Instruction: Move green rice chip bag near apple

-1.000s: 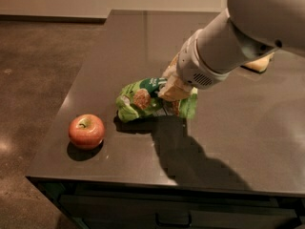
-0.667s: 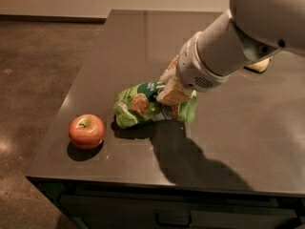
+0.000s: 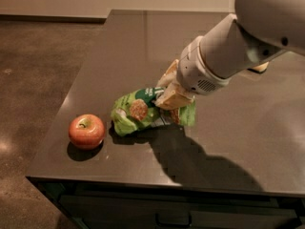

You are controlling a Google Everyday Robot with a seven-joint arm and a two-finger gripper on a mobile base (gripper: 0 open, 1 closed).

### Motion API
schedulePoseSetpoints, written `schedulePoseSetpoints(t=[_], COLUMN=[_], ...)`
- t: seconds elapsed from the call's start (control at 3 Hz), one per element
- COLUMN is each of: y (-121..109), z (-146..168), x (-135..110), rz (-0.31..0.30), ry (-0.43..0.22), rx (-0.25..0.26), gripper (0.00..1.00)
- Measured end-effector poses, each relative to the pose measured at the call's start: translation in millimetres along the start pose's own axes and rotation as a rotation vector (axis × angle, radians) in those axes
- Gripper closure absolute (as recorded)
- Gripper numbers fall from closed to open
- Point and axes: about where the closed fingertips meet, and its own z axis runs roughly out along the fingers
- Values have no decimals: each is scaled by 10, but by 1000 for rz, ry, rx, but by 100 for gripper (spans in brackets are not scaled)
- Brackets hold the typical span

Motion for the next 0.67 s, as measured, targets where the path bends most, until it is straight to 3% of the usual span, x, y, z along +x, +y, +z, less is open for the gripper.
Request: schedulePoseSetpoints(t=[0.33,0.67], y=[-3,4], z=[19,12], x=[24,5], rz=[9,5], ry=[-21,-20], rx=[-13,-12], gripper=[12,0])
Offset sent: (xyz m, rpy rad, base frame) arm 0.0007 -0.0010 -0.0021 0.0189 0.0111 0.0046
